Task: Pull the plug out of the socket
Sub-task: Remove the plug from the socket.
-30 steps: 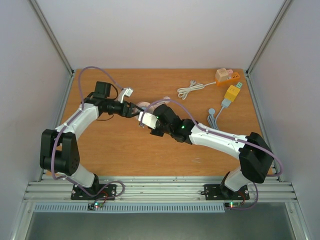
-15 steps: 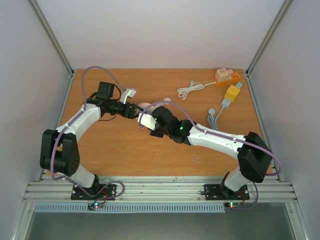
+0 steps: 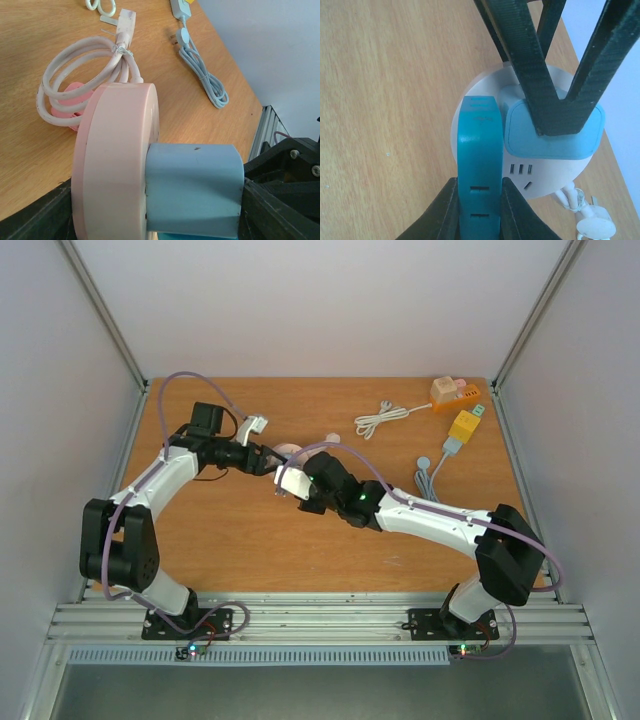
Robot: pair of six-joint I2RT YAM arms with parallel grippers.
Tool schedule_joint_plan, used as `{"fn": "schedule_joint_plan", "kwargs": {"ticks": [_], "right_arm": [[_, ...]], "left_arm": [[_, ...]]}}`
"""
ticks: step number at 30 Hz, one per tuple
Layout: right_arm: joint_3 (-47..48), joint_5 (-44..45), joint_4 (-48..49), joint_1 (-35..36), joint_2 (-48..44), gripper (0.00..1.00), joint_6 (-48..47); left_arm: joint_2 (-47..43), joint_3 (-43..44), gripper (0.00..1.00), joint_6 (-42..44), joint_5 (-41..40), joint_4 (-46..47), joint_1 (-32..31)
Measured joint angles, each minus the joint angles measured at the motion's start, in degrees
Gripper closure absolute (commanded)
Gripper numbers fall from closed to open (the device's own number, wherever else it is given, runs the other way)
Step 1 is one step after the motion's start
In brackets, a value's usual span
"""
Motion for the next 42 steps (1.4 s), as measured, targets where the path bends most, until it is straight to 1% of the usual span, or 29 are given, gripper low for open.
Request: {"fn": "schedule_joint_plan", "kwargs": {"ticks": [7,12,18,23,26,30,35,39,42], "right_arm": [[0.0,-4.6,-1.2,-1.8,-0.9,0.99,1.2],[0.1,-6.2,-1.8,-2.5,-1.1,0.99,1.5],[0.1,-5.1,-2.3,-2.2,-1.1,0.99,0.9],[0.1,-1.1,-1.9,-0.7,-1.1,0.99,-0.5],[0.1,1.7,-0.2,-0.5,-1.1,0.99,-1.1],[0.1,3.7,1.0,-0.6,-1.1,0.99,-1.6],[0.1,3.2,1.2,-1.1,-1.1,0.99,-1.0],[0.2,1.0,-0.1,-3.6,-1.1,0.99,1.3],[0.9,-1.0,-1.8,-6.9,-1.2,0.99,4.0]], "left_arm": [[0.0,0.0,1.00,0.1,1.5,-0.9,0.5],[0.0,0.0,1.00,0.3,0.7,-1.2,0.2],[0.0,0.2,1.00,0.3,-2.4,-1.2,-0.9],[0.0,0.3,1.00,1.2,-10.2,-1.4,-0.7],[0.0,0.3,1.00,1.5,-12.8,-2.3,-0.2],[0.0,0.3,1.00,1.6,-12.9,-3.0,-0.2],[0.0,0.3,1.00,1.3,-12.5,-2.9,0.2],[0.0,0.3,1.00,0.7,-12.2,-2.6,1.6],[-0.1,0.2,1.00,-0.2,-12.2,-1.9,3.5]]}}
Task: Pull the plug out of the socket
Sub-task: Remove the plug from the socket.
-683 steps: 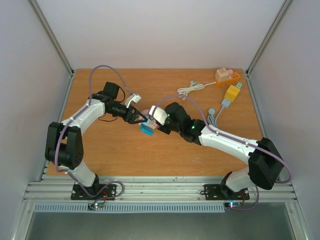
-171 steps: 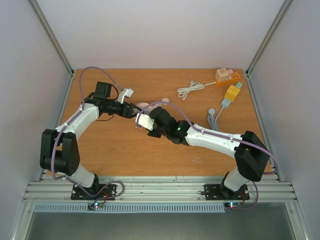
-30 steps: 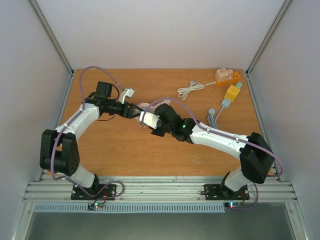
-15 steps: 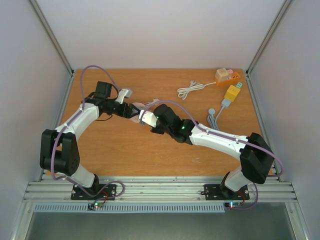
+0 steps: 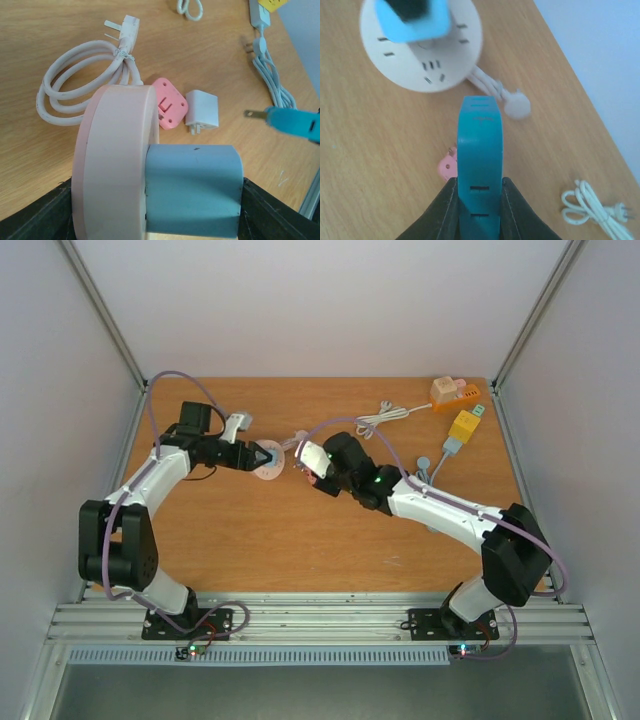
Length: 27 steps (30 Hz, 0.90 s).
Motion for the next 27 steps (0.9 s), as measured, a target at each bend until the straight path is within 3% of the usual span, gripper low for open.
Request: {"fn": "schedule_joint_plan", "kwargs": {"ticks": [11,27], "right_arm": [[5.7,-8.9,-6.6,-10.5,0.9,0.98,10.5],[29.4,-24.0,-25.2,-25.2,23.2,0.96,28.8]], "left_arm": [[-1.0,-0.8,1.00,-1.6,0.2,1.2,1.9],[-1.9,-1.7,1.00,-1.7,4.4,2.4,2.0]]}}
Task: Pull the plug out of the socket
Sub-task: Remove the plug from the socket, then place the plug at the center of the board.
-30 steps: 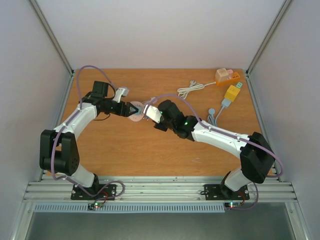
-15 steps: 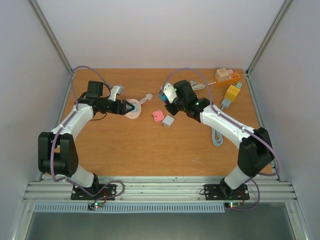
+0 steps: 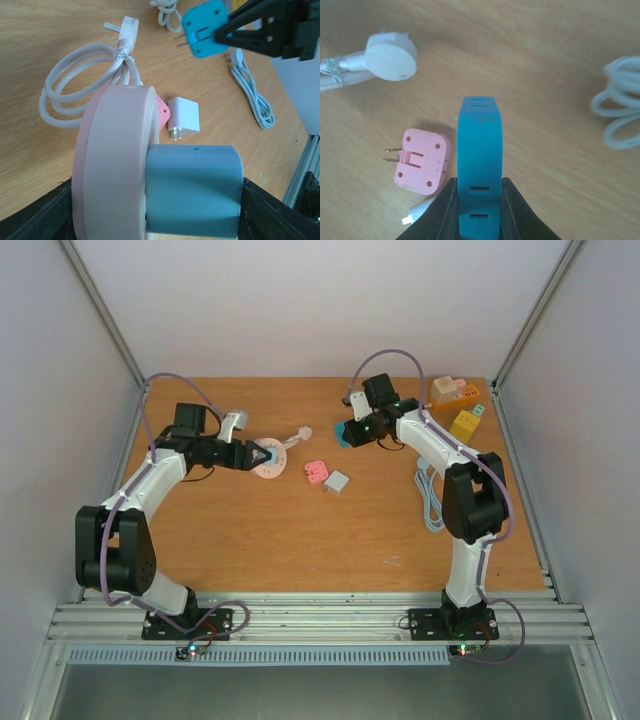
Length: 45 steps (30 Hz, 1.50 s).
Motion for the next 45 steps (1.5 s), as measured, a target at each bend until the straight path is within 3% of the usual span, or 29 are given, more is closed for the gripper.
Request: {"fn": "schedule_joint_plan", "kwargs": {"ticks": [9,20,26,32,37,45], "right_arm": [[0.8,-9.1,-3.9,-0.3,7.1,0.94,5.7],[2.2,-13.3,-4.4,-1.1,11.1,0.76,8.6],[3.0,-13.4,-5.2,-2.3,12.7,0.51,9.2],[3.5,-12.1,-5.6,-3.2,12.6,0.33,8.8],[2.3,-10.0,-4.6,-3.4,9.8,0.22,7.0],[-5.0,-7.9,2.1,-3.6,-6.3,0.15,2.3]], "left_arm": [[0.0,-0.1,1.00,0.0,2.6,0.3,0.0],[0.0,-0.6,1.00,0.0,6.6,0.7,0.0],[0.0,-0.6,1.00,0.0,8.4,0.9,0.0],[0.0,-0.7,1.00,0.1,10.3,0.9,-0.4],[0.0,-0.7,1.00,0.7,12.1,0.8,-1.3],[0.0,-0.7,1.00,2.6,16.4,0.2,-2.4]]}}
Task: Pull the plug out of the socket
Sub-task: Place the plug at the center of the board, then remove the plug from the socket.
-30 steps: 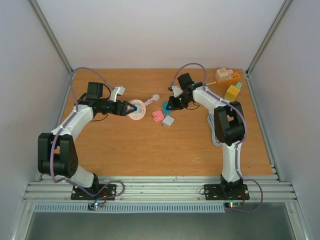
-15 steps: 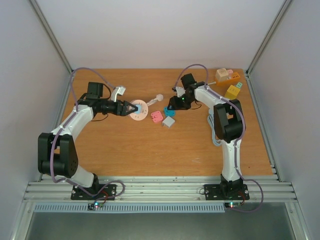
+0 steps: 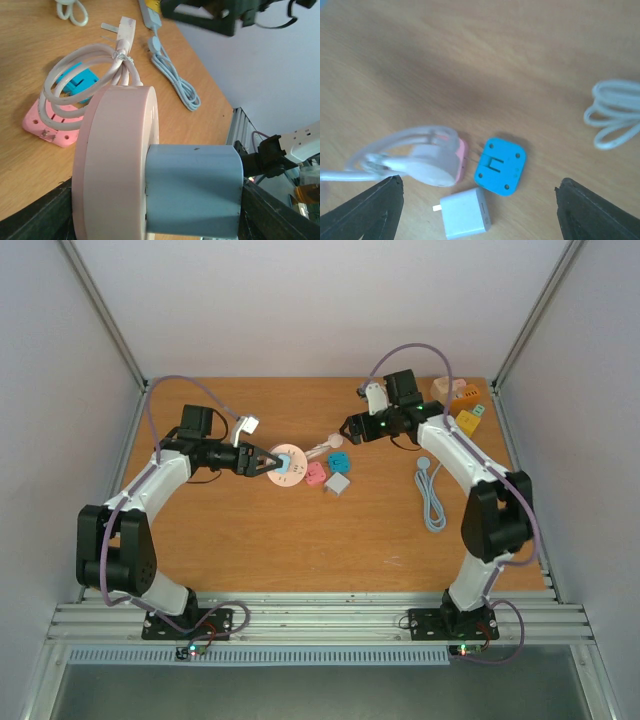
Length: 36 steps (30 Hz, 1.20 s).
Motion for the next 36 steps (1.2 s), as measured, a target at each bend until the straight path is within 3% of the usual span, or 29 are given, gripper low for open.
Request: {"fn": "schedule_joint_plan", "kwargs": {"ticks": [3,7,16,31,36], "right_arm": [[-1.4,-1.4,1.9,-0.2,-5.7,0.13,-2.2],[-1.1,-10.1,1.9,-0.3,-10.1,0.11,-5.9],[0.8,-26.8,-10.1,3.4,-9.6,0.13,-13.7],[0.8,-29.4,-22.1,12.8,-6.8,0.19,-24.5],[0.8,-29.3,-23.2,13.4,-6.1,0.27,-25.8]], "left_arm": [[0.0,0.0,1.00,1.0,1.5,-0.7,-0.3],[0.0,0.3,1.00,3.9,3.0,-3.3,-1.6],[-0.5,3.0,1.00,12.3,6.7,-12.4,-4.7],[-1.3,6.5,1.00,26.4,11.4,-26.1,-6.0],[-1.3,7.5,1.00,31.8,12.2,-31.2,-6.7]]}}
